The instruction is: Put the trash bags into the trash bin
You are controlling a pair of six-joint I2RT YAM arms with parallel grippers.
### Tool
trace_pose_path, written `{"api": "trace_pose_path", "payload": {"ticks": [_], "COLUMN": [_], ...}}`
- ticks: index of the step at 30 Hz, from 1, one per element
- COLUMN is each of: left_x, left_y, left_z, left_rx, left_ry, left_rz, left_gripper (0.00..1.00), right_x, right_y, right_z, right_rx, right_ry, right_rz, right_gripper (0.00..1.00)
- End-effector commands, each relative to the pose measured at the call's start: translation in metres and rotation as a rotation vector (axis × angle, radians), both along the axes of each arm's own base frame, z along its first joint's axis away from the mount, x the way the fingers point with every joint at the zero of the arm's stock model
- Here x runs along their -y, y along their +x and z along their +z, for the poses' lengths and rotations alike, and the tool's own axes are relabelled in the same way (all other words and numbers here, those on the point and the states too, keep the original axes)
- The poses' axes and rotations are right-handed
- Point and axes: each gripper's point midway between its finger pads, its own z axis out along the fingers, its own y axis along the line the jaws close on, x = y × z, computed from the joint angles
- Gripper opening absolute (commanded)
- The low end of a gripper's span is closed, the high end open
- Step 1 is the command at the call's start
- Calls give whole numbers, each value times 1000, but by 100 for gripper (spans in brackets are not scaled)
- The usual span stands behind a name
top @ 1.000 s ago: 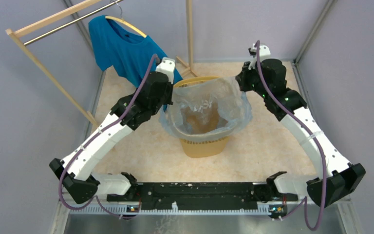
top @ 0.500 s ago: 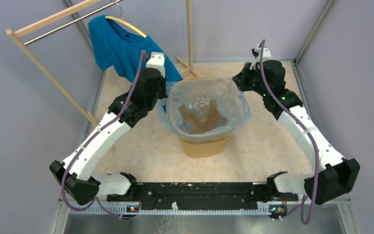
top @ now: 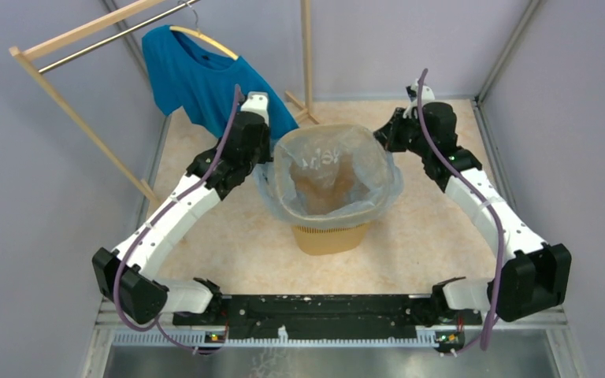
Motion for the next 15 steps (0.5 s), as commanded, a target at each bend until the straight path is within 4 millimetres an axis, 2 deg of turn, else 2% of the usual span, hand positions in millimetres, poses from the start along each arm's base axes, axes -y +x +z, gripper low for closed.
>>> {"api": "trace_pose_path", "payload": {"ticks": [1, 6, 11, 13, 15], "left_x": [3, 7, -5, -13, -19], "left_y": [3, -4, -20, -28, -38], "left_z": [-4, -24, -33, -30, -25], "left_rx": [5, -48, -81, -83, -80], "left_ry": [-37, -42, -22, -12, -10], "left_rz": [-2, -28, -10, 0, 0], "left_gripper": [7, 8, 19, 28, 45], "right_x": [0, -9, 0, 9, 16], "right_y": [5, 3, -4, -10, -21], "right_z": [-8, -12, -17, -17, -10], "right_rx": [-5, -32, -56, -72, -74], "right_ry": [30, 47, 9, -25, -51], "right_rz": [5, 57, 25, 1, -9], "right_gripper": [0, 0, 2, 9, 21]}}
